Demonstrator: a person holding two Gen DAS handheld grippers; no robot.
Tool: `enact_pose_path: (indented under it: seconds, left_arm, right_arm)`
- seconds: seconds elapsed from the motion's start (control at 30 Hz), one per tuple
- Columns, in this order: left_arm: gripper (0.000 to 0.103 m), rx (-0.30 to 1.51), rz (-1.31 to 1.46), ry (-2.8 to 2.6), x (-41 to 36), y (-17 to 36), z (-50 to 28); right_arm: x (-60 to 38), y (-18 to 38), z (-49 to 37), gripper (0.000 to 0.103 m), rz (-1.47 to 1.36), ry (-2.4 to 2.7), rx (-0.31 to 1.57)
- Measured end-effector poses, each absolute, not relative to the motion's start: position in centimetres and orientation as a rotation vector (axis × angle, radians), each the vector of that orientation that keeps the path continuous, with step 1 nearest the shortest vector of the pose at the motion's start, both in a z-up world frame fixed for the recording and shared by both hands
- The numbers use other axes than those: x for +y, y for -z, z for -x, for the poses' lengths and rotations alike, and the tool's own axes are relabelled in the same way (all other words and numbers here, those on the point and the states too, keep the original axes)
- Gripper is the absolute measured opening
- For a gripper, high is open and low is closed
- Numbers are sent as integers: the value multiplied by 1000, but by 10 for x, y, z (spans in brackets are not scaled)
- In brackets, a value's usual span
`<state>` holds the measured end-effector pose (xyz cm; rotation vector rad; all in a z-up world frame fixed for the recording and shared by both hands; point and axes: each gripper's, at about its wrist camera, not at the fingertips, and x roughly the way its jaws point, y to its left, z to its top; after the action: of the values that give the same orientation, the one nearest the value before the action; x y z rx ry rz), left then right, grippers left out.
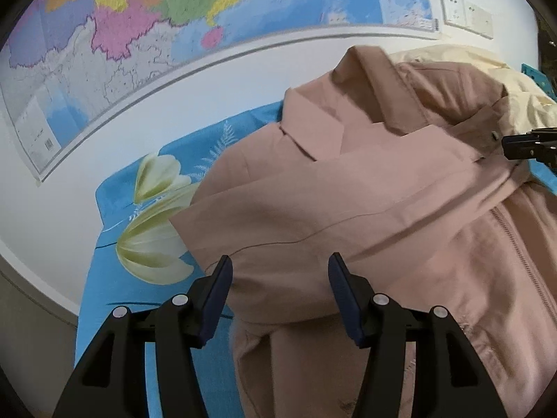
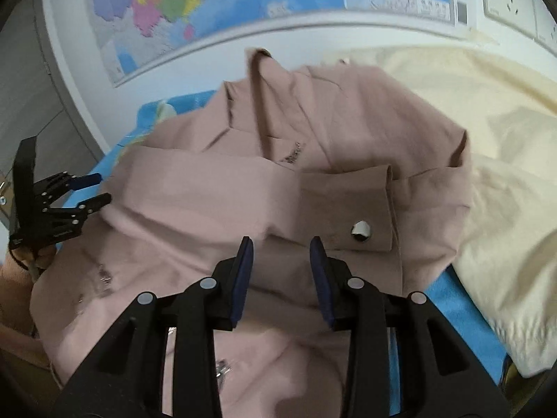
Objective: Fold large clothes
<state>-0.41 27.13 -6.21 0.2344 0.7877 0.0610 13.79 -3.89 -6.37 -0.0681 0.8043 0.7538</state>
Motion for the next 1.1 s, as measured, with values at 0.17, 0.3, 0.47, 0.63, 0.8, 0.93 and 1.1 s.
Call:
enact_pose_path:
  seconds: [0.17,0.3,0.47,0.63,0.8,0.93,1.1]
  left_arm:
    - [55,779,-242,-57,267,59,11]
    - [65,787,-201,-44,271,53,24]
    - [70,789,-53,7,299,44,59]
    - [73,821,76,38,329,51,96]
    - [73,879,191,99,340,70,122]
    - [75,900,223,132,334,81,140]
    - [80,923,276,190,330,93,161]
  right_arm:
    - [-31,67,-127,37,67,-778,815]
    - [-39,73,-125,40,20,-778,861]
    - [-87,62,-94,61,-136,-826,844]
    - [-133,70,-54,69,-196,-765,866]
    - [-162,93,-26,72,-272,-730,920]
    - [-171,108,-11,74,-327,-739,950]
    - [-173,117,2,77,-369,-780,948]
